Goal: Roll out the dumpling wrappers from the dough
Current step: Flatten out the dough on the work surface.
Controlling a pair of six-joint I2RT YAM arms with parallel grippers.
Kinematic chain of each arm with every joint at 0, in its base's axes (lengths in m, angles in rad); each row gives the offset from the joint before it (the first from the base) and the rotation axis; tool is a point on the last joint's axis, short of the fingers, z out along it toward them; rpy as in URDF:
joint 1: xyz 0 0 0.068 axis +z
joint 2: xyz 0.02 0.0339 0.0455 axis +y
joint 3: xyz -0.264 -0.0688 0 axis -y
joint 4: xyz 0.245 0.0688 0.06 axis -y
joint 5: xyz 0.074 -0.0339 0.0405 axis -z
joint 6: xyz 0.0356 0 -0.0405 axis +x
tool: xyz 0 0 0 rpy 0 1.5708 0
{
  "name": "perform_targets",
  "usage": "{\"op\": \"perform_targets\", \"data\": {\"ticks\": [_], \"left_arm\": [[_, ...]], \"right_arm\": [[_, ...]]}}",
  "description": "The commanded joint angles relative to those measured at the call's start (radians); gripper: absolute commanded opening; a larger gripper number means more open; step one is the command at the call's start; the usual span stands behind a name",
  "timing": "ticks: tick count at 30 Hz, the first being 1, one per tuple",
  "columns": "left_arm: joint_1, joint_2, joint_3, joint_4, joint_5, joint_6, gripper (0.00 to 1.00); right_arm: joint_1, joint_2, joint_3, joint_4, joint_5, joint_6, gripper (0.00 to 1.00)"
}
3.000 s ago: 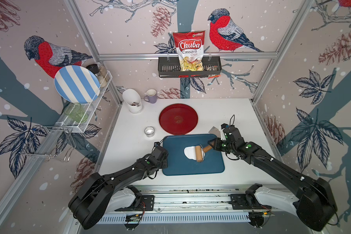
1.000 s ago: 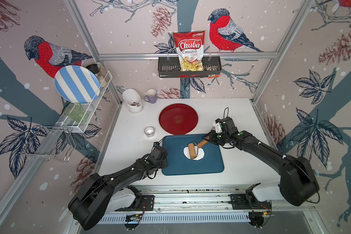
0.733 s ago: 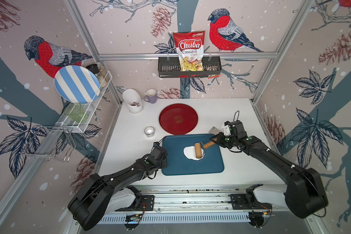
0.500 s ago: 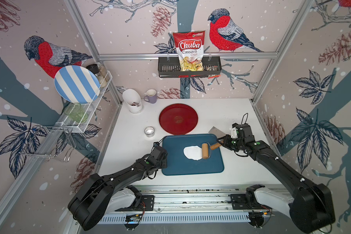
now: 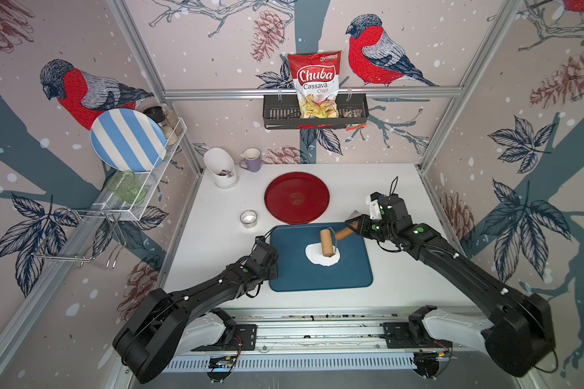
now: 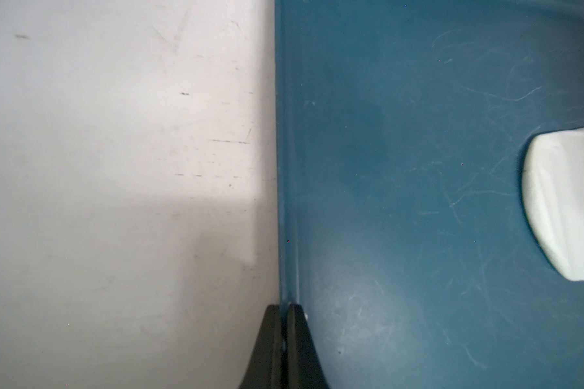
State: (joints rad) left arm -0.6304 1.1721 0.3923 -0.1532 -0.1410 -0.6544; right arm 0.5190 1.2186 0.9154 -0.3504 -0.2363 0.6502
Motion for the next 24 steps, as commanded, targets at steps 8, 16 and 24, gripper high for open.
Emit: {"op": "perform_targets", "data": {"ticks": [8, 16, 24], "left_arm": [[0.005, 0.000, -0.006, -0.041, -0.023, 0.004, 0.00], [0.005, -0.005, -0.008, -0.043, -0.025, 0.000, 0.00], [0.005, -0.013, -0.011, -0.045, -0.028, -0.002, 0.00]], "right_arm": [[0.023, 0.190, 0.039, 0.094, -0.067, 0.067, 0.00], [-0.054, 0.141, -0.066, 0.068, -0.053, 0.038, 0.00], [-0.146, -0.003, -0.191, -0.025, -0.024, -0.026, 0.00]]}}
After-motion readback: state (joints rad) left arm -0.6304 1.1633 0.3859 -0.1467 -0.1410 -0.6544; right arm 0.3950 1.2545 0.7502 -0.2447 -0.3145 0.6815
